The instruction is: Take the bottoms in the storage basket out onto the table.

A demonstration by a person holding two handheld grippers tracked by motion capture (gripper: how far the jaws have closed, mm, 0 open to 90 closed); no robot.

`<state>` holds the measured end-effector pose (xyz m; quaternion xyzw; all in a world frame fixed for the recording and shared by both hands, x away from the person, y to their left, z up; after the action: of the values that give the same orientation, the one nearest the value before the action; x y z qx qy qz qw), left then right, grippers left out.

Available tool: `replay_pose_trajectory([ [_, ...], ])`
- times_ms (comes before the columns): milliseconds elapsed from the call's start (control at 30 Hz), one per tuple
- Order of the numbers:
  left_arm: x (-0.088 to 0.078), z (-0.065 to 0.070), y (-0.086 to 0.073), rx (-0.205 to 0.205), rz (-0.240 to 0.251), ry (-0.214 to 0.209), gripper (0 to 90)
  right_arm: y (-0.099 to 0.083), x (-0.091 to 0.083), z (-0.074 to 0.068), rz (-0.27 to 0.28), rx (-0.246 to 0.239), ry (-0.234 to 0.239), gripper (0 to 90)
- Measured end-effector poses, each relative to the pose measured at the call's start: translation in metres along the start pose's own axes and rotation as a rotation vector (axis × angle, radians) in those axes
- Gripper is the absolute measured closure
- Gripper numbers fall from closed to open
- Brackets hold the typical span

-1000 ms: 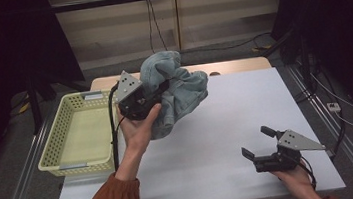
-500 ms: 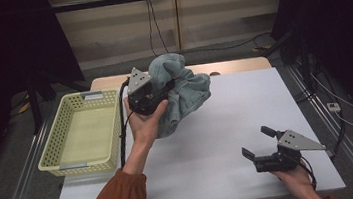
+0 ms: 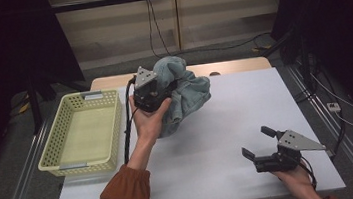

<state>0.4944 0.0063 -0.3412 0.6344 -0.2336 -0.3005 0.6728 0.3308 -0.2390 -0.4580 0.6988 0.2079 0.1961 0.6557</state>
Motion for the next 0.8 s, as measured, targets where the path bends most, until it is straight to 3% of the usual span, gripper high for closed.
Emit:
replay_pose_trajectory([
  [500,0.009,-0.008,-0.017,-0.005,-0.039,0.021,74.2,0.000,0.000,0.000,0.000,-0.001,0.000,0.0],
  [800,0.016,-0.011,-0.031,-0.009,-0.088,0.019,74.0,0.000,0.000,0.001,0.000,-0.001,-0.002,0.0],
])
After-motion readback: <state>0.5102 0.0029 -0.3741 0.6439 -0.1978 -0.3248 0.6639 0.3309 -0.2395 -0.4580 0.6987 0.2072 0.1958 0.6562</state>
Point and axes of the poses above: each handheld gripper's, and its own axes: x roughly forward along the jaws, y roughly out of its top, z roughly to its right, the point moved 8 cm from there along x, roughly forward along the jaws, and after that the axes turned 14 degrees about z, right-handed, at the moved point
